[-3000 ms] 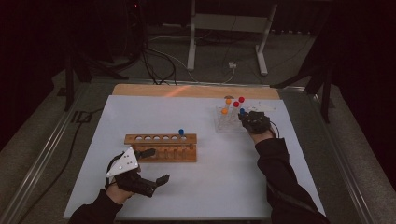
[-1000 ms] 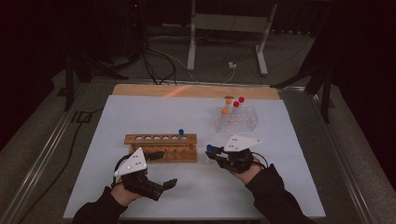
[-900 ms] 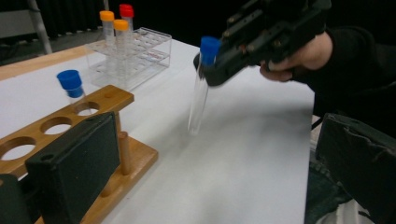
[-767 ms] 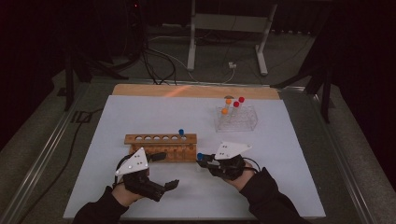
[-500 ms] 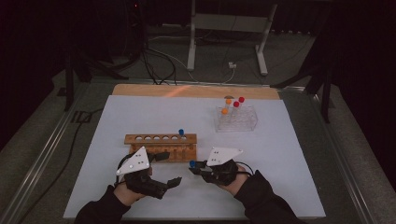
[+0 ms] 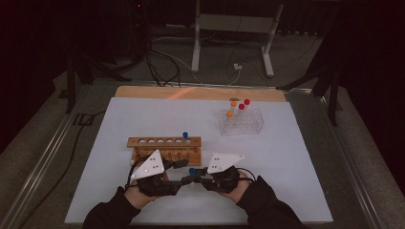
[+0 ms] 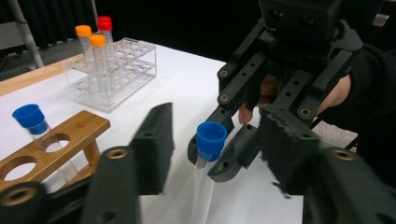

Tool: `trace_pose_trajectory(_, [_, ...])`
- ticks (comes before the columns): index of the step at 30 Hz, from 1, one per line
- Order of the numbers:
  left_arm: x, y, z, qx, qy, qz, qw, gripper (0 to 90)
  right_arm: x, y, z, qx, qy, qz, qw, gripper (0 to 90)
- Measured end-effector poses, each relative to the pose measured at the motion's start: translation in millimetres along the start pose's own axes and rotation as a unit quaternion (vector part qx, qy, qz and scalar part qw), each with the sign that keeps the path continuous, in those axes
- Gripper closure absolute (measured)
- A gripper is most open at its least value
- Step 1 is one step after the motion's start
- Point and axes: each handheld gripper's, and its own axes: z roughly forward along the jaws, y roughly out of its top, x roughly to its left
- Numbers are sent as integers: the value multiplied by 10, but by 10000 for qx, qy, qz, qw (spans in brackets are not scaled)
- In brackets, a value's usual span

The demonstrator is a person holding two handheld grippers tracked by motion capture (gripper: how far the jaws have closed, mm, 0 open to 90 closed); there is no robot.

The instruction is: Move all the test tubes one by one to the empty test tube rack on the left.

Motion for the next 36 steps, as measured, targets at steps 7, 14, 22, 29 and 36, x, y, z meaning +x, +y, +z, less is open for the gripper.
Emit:
trace_pose_trajectory(7, [1, 6, 78, 79, 35, 99, 9999, 651, 3, 3, -7, 4, 1, -7, 10000, 774])
trace_pose_trajectory(14, [8, 29, 99, 100, 37, 168, 9998, 758, -3, 10, -28, -41, -19, 23, 10000, 774])
trace_pose_trajectory(22, [67, 146, 54, -9, 93, 176, 9998, 772, -22, 12, -76, -208, -115, 109, 9997, 677])
trace_pose_trajectory(29, [234, 374, -107, -231, 506, 249, 9981, 773, -82, 3, -181, -467, -347, 292, 9979, 454])
trace_pose_trajectory(36, [438, 506, -191, -348, 861, 239, 9954, 773, -128, 29, -269, -642, -468, 476, 9957, 235])
